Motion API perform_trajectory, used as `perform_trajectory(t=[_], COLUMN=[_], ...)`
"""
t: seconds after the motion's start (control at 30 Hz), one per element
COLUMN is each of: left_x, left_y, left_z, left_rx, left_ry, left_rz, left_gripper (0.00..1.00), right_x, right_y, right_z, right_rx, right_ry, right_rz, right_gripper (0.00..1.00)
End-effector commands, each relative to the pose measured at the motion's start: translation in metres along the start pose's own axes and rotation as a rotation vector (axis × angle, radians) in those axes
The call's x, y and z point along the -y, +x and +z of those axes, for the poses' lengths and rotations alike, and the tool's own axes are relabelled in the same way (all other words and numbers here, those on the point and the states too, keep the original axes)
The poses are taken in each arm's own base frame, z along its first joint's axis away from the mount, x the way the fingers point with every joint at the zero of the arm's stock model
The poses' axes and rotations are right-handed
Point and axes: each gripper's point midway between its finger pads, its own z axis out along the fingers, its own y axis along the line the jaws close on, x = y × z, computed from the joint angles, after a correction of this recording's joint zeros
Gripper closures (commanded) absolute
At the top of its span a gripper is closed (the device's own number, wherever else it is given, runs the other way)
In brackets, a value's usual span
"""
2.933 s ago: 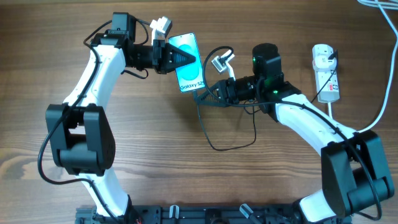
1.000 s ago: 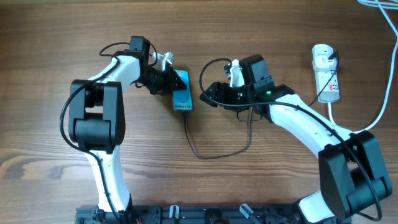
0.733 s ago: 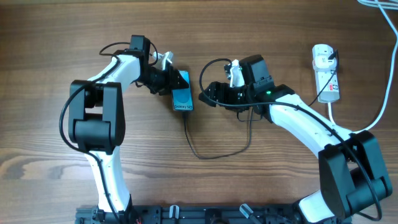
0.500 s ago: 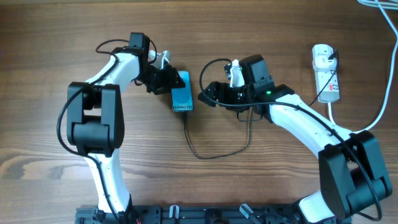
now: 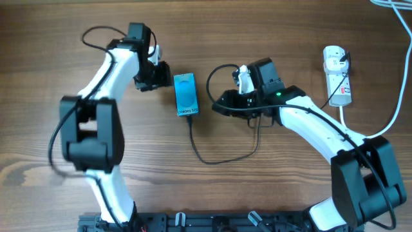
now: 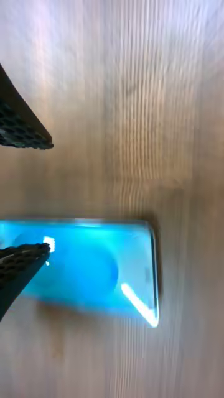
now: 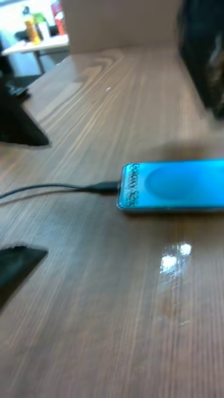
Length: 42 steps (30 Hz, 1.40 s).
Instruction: Plug charger to phone and switch on socket
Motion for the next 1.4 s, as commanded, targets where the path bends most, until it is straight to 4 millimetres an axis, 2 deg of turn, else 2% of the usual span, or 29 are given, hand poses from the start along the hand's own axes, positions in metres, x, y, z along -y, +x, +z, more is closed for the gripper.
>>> perform_trajectory(t=[0.0, 0.1, 0.17, 0.2, 0.23, 0.3, 0.4, 0.47, 0.53, 0.63, 0.83, 0.9, 0.97, 1.2, 1.37], left_x=[0.022, 0.036, 0.043, 0.044, 0.048, 0.05, 0.05, 0.05, 0.05, 0.05, 0.05, 0.05, 0.05, 0.05, 0.05], left_y=[-0.022, -0.021, -0.017, -0.015, -0.012, -0.008, -0.007, -0.007, -0.007, -0.007, -0.008, -0.008, -0.007, -0.007, -0.007], left_z=[-0.096, -0.154, -0.187, -0.194, -0.212, -0.225, -0.228, -0.227, -0.227, -0.227, -0.227, -0.227, -0.227, -0.227, -0.227], left_rx=[0.238, 0.372, 0.448, 0.464, 0.505, 0.537, 0.543, 0.542, 0.542, 0.542, 0.542, 0.542, 0.542, 0.542, 0.542], left_ry=[0.04, 0.077, 0.097, 0.102, 0.112, 0.12, 0.122, 0.121, 0.122, 0.121, 0.121, 0.121, 0.121, 0.121, 0.121], left_rz=[0.01, 0.027, 0.046, 0.05, 0.059, 0.067, 0.069, 0.068, 0.069, 0.068, 0.069, 0.069, 0.068, 0.068, 0.068], left_gripper=[0.46, 0.45, 0.41, 0.37, 0.3, 0.18, 0.0, 0.0, 0.0, 0.0, 0.0, 0.0, 0.0, 0.0, 0.0], right_x=[-0.012, -0.01, -0.008, -0.006, -0.003, 0.005, 0.027, 0.044, 0.073, 0.112, 0.188, 0.204, 0.218, 0.29, 0.33], right_y=[-0.031, -0.044, -0.053, -0.057, -0.063, -0.067, -0.074, -0.078, -0.082, -0.085, -0.084, -0.089, -0.094, -0.108, -0.114], right_z=[-0.039, -0.069, -0.089, -0.097, -0.109, -0.128, -0.159, -0.182, -0.211, -0.246, -0.302, -0.31, -0.31, -0.282, -0.251], right_rx=[0.089, 0.107, 0.131, 0.146, 0.172, 0.212, 0.273, 0.317, 0.378, 0.448, 0.583, 0.615, 0.624, 0.592, 0.563], right_ry=[0.053, 0.114, 0.13, 0.146, 0.166, 0.19, 0.232, 0.253, 0.288, 0.331, 0.504, 0.526, 0.531, 0.546, 0.541], right_rz=[-0.08, -0.085, -0.075, -0.066, -0.069, -0.048, -0.006, 0.041, 0.108, 0.208, 0.367, 0.386, 0.4, 0.477, 0.521], right_gripper=[0.69, 0.93, 0.96, 0.96, 0.96, 0.95, 0.96, 0.96, 0.96, 0.96, 0.96, 0.96, 0.96, 0.96, 0.96])
